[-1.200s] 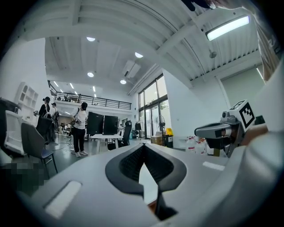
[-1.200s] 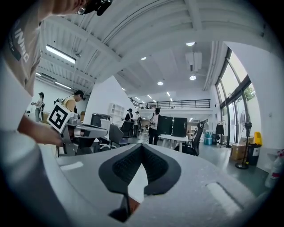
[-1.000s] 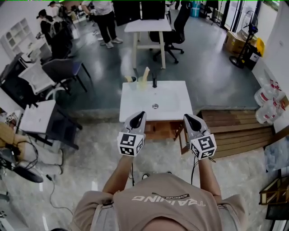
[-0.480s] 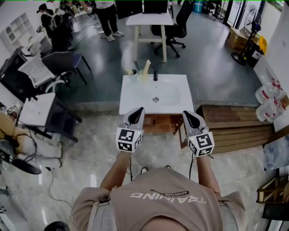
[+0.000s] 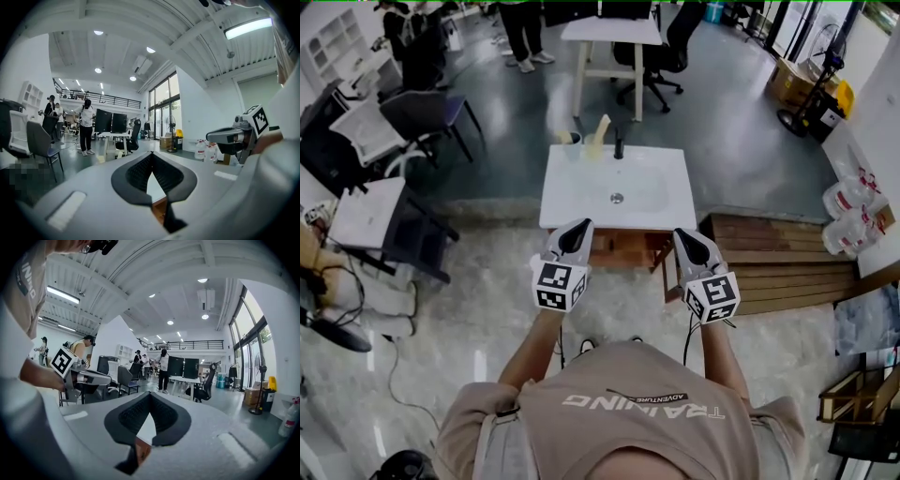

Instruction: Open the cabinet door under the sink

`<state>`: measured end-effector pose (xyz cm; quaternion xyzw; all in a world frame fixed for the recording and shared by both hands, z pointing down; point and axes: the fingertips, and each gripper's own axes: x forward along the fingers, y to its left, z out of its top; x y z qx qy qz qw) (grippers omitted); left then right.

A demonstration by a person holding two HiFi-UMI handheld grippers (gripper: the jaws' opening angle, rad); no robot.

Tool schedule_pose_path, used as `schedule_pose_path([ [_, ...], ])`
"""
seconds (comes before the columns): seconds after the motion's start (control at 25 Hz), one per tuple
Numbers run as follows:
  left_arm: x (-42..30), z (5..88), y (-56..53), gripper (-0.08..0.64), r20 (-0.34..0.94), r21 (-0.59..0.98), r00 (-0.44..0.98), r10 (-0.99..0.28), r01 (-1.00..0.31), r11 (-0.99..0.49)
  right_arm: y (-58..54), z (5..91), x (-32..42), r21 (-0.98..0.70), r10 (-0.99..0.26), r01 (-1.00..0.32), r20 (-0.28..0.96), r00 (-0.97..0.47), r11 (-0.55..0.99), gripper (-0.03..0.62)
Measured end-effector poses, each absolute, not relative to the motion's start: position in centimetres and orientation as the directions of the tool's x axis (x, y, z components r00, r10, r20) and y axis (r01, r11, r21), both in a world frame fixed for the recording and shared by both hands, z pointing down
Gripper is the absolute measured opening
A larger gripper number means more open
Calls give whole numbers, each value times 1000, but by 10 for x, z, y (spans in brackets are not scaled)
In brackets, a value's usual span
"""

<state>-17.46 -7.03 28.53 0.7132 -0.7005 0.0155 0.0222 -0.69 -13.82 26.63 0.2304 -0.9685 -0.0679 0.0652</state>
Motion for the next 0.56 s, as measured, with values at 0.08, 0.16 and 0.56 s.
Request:
schedule_pose_path([
  [0.08, -175, 282, -72, 17, 47, 17, 19, -999, -1000, -18, -139, 271, -6, 147, -457, -440, 103, -884, 886, 2],
  [0.16, -175, 281, -72, 17, 48, 17, 23, -999, -1000, -23, -137, 273, -7, 140, -456, -441, 108, -883, 886, 2],
  [0.56, -169, 293, -80, 17, 64, 31, 39, -997, -999, -37, -140, 276, -5, 149, -471, -454, 103, -876, 878, 2],
])
